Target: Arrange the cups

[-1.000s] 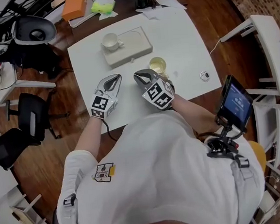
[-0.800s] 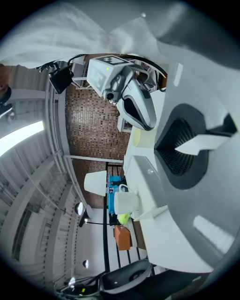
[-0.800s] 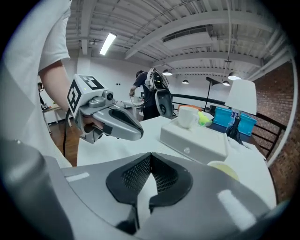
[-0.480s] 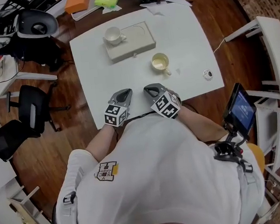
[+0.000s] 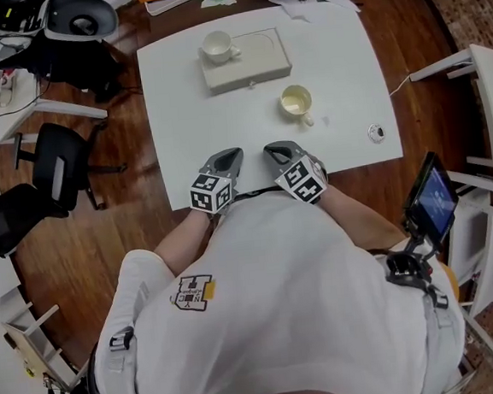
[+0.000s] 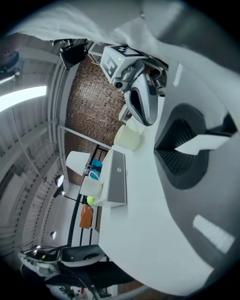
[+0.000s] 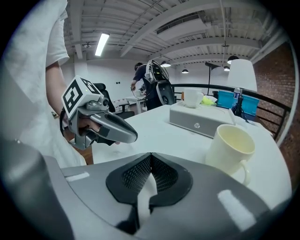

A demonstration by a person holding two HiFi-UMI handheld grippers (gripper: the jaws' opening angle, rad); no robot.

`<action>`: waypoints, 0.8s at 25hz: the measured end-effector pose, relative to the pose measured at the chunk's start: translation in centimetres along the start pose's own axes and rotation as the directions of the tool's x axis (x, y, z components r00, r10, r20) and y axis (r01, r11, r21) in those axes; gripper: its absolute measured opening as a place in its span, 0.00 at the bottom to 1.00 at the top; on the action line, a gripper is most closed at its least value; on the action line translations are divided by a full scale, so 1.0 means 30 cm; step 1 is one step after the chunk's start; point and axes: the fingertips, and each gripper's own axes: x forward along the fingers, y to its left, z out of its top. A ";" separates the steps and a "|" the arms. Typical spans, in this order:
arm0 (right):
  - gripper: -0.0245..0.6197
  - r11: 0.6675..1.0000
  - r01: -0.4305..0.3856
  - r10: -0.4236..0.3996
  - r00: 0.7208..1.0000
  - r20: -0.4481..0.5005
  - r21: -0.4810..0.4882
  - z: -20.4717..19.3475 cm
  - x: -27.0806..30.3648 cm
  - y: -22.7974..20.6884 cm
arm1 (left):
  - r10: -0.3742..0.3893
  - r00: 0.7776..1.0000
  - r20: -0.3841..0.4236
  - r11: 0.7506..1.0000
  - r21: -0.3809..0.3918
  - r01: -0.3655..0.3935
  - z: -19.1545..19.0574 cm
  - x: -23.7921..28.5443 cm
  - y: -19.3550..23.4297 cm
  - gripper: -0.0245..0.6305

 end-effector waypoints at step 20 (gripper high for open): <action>0.04 0.999 0.034 -0.034 0.999 0.033 0.017 0.038 -0.021 -0.023 | -0.018 0.999 0.032 0.999 0.029 0.017 0.057 -0.001 -0.019 0.04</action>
